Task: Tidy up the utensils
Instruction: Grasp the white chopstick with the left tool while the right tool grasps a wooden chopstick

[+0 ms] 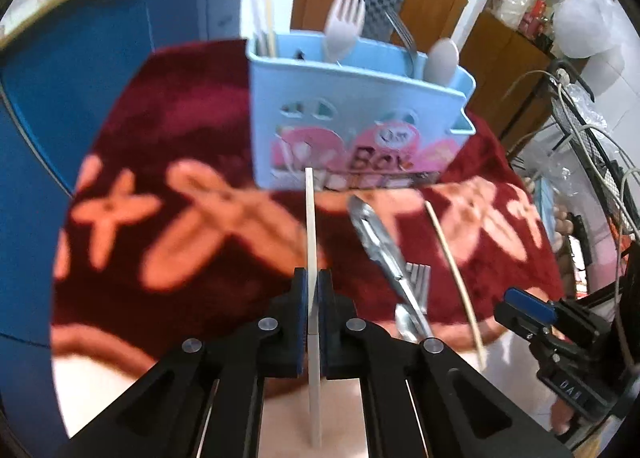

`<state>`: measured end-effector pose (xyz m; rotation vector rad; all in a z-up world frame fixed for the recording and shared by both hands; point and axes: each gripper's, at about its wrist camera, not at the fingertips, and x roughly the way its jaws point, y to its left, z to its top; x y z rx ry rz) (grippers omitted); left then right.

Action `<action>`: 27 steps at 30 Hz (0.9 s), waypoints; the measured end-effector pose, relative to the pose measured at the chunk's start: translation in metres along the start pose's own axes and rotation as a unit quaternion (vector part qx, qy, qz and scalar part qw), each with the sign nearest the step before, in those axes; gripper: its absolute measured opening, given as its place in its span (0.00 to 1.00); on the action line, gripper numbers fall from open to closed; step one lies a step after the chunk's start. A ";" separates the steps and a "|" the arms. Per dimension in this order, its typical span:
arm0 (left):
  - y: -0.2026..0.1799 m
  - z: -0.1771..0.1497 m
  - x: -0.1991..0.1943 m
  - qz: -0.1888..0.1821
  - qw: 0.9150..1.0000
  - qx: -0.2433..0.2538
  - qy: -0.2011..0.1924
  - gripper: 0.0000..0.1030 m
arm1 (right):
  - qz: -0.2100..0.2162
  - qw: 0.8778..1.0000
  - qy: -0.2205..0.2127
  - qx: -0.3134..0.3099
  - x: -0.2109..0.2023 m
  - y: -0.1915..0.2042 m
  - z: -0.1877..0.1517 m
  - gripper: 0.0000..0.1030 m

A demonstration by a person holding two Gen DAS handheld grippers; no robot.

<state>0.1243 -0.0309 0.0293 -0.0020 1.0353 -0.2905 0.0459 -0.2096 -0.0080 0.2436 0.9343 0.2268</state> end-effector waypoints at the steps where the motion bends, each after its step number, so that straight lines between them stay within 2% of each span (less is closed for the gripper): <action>1: 0.004 -0.001 -0.003 0.005 1.000 0.004 -0.009 0.04 | 0.001 1.000 0.006 -0.003 0.003 0.003 0.001 0.27; 11: 0.019 -0.014 -0.028 -0.002 0.995 0.024 -0.101 0.04 | -0.023 0.997 0.067 -0.033 0.026 0.023 0.021 0.27; 21: 0.022 -0.022 -0.028 -0.023 0.991 0.029 -0.128 0.04 | -0.055 0.989 0.128 -0.052 0.051 0.031 0.032 0.26; 27: 0.021 -0.024 -0.030 -0.036 0.987 0.036 -0.152 0.04 | -0.044 0.986 0.153 -0.043 0.058 0.025 0.036 0.10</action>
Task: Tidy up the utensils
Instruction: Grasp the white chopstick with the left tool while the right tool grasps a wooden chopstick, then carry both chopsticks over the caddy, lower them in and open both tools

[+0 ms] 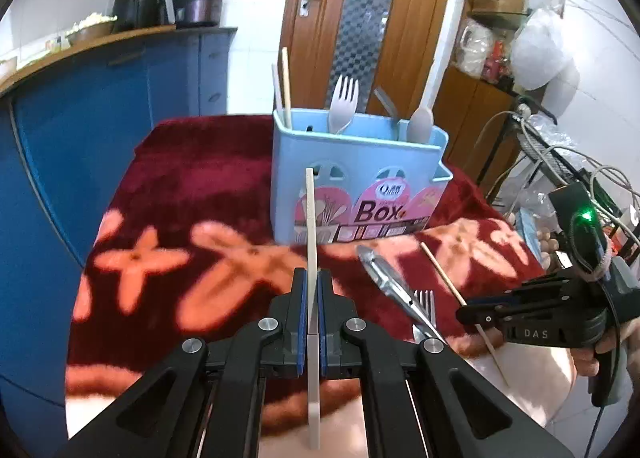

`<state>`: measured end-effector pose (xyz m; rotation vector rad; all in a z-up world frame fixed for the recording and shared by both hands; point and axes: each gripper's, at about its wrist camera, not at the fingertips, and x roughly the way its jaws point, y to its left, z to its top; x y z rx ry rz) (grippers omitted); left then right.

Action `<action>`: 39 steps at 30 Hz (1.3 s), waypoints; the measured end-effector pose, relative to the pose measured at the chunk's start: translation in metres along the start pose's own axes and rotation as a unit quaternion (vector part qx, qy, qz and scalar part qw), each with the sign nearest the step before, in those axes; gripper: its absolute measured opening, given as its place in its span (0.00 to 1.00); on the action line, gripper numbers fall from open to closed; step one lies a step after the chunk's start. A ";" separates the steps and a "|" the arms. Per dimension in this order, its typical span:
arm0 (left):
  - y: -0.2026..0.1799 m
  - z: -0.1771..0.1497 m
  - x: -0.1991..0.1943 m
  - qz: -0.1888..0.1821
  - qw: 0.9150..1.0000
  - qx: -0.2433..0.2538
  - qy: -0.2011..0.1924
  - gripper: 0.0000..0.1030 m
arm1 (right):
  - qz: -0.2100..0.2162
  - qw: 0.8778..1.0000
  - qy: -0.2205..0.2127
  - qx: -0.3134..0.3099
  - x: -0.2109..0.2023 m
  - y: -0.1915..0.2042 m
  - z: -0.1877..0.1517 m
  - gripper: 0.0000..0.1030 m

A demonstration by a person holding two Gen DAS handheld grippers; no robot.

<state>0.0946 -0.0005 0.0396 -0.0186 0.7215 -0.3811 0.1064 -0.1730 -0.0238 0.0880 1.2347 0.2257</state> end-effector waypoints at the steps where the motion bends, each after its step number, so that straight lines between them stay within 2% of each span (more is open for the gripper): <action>1: 0.000 0.000 -0.001 -0.002 1.000 0.001 -0.005 0.04 | 0.006 1.000 0.000 0.005 0.000 -0.003 0.000 0.08; 6: -0.001 0.004 -0.005 -0.018 1.000 -0.002 -0.018 0.04 | 0.043 0.998 -0.025 0.037 -0.005 -0.021 -0.007 0.06; 12: -0.003 0.010 -0.017 -0.025 0.998 0.004 -0.052 0.04 | 0.080 0.990 -0.099 0.054 -0.028 -0.029 -0.020 0.06; 20: 0.000 0.046 -0.027 -0.019 0.993 -0.008 -0.113 0.04 | 0.109 0.960 -0.257 0.029 -0.078 -0.020 -0.018 0.06; 25: -0.001 0.081 -0.028 -0.007 0.989 -0.007 -0.148 0.04 | 0.111 0.942 -0.316 0.025 -0.091 -0.013 -0.007 0.06; 31: -0.006 0.120 -0.023 0.011 0.980 0.002 -0.199 0.04 | 0.107 0.929 -0.354 0.022 -0.093 -0.012 0.003 0.06; 39: -0.004 0.150 -0.001 0.037 0.966 -0.002 -0.254 0.04 | 0.112 0.924 -0.365 0.021 -0.089 -0.024 0.016 0.06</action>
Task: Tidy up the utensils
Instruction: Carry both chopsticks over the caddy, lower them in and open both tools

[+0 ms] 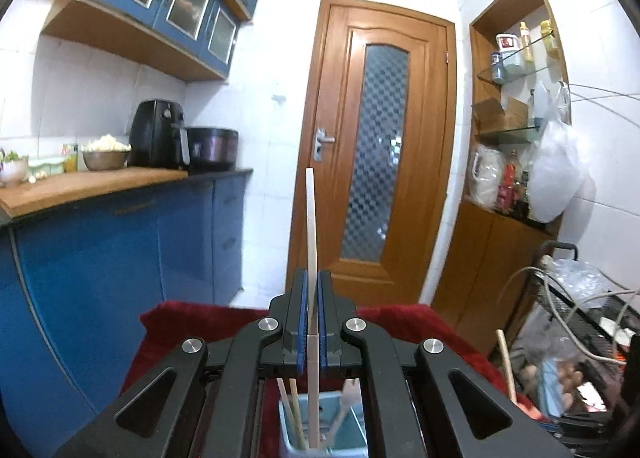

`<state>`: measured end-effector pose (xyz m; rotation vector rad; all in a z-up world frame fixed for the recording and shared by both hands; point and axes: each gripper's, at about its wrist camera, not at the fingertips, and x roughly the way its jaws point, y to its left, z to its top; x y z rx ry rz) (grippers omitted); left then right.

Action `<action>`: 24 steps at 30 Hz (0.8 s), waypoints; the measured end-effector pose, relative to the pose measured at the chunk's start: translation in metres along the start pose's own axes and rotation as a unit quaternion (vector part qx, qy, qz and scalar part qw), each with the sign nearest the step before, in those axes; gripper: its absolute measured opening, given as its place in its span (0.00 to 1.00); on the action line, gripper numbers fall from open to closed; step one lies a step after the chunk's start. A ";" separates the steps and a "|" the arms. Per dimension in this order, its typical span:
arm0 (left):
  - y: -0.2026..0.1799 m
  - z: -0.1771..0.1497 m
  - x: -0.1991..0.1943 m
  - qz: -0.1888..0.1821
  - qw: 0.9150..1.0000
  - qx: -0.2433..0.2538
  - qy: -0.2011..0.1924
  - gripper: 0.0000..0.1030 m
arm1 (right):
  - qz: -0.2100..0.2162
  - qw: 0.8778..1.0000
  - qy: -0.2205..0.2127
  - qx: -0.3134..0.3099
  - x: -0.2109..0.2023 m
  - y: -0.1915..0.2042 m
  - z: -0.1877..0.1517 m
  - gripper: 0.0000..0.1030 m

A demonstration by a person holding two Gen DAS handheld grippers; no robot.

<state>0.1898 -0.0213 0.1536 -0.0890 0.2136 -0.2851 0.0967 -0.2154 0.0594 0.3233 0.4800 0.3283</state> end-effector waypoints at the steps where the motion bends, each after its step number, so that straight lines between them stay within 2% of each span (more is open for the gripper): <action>1: 0.000 -0.002 0.004 0.003 1.000 -0.001 -0.003 0.04 | -0.003 1.000 -0.003 -0.003 0.001 -0.001 0.001 0.06; 9: 0.006 -0.032 0.028 -0.010 0.999 -0.018 0.026 0.04 | -0.041 0.997 -0.051 -0.030 0.010 -0.003 0.019 0.06; 13: 0.004 -0.038 0.030 -0.019 0.999 -0.012 0.032 0.04 | -0.045 0.995 -0.084 -0.034 0.019 -0.005 0.032 0.06; 17: 0.004 -0.041 0.026 -0.029 0.999 -0.012 0.028 0.04 | -0.059 0.990 -0.116 -0.047 0.036 -0.006 0.041 0.06; 24: 0.007 -0.052 0.030 -0.020 0.999 -0.014 0.026 0.04 | -0.072 0.984 -0.143 -0.075 0.062 -0.006 0.047 0.06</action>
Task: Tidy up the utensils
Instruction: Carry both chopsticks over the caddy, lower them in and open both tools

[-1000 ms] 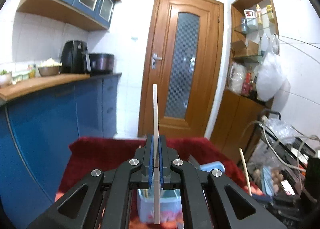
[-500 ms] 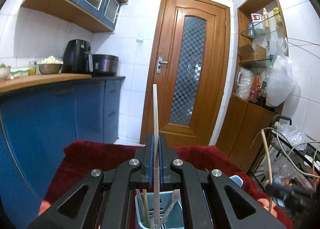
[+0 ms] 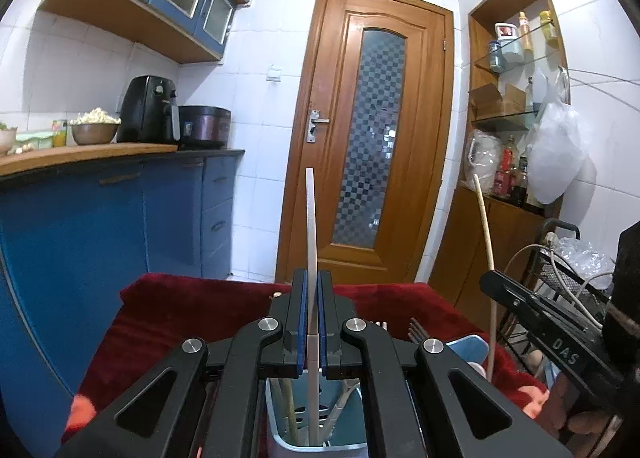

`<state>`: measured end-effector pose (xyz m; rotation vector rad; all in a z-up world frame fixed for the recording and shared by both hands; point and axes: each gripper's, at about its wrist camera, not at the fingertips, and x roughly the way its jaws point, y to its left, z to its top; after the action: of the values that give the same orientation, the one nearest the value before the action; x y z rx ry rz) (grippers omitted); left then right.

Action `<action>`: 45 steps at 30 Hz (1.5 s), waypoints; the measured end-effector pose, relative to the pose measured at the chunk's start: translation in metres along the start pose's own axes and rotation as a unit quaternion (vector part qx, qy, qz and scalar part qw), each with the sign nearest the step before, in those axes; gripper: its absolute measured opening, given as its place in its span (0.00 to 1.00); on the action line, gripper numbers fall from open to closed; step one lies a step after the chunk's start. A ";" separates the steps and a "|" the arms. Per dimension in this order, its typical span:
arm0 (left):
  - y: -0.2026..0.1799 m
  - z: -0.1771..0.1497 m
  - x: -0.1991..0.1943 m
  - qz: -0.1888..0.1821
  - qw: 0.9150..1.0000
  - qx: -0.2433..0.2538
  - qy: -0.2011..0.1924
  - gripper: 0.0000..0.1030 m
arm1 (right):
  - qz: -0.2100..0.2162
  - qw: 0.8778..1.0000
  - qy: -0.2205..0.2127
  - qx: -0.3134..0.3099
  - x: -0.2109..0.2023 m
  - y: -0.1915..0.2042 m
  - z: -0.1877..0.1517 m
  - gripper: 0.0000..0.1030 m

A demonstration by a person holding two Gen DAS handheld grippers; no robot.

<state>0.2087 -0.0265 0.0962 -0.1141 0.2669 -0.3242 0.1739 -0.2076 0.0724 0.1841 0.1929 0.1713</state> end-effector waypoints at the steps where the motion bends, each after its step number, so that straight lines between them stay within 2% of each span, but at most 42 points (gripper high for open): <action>1: 0.001 -0.001 0.002 0.001 1.000 -0.002 0.002 0.04 | -0.003 1.000 -0.003 -0.005 0.002 0.000 -0.002 0.06; 8: 0.002 -0.009 0.011 0.000 1.000 -0.005 0.008 0.04 | -0.005 1.000 0.008 -0.014 0.010 -0.001 -0.018 0.06; 16: -0.002 -0.012 0.016 -0.004 1.000 -0.004 0.020 0.04 | -0.012 0.999 0.025 -0.034 0.002 0.002 -0.030 0.06; 24: -0.006 -0.016 0.023 -0.004 0.998 -0.001 0.059 0.05 | -0.029 0.998 0.046 -0.007 -0.004 -0.011 -0.035 0.08; 27: -0.008 -0.017 0.023 -0.003 0.997 0.003 0.075 0.09 | -0.026 0.997 0.071 0.002 0.000 -0.015 -0.036 0.08; 30: -0.011 -0.017 0.019 -0.004 0.996 0.004 0.083 0.11 | -0.015 0.996 0.088 0.016 -0.001 -0.017 -0.036 0.15; 32: -0.012 -0.017 0.014 -0.004 0.996 0.008 0.087 0.13 | -0.007 0.996 0.089 0.022 -0.005 -0.017 -0.035 0.23; 35: -0.013 -0.016 0.005 -0.004 0.996 0.012 0.092 0.13 | -0.005 0.996 0.085 0.026 -0.013 -0.015 -0.031 0.29; 45: -0.020 -0.011 -0.035 -0.013 0.994 0.022 0.102 0.13 | -0.001 0.997 0.080 0.020 -0.048 0.005 -0.015 0.31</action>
<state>0.1676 -0.0343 0.0970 -0.0402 0.4608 -0.3684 0.1237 -0.2094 0.0670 0.2108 0.3565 0.1808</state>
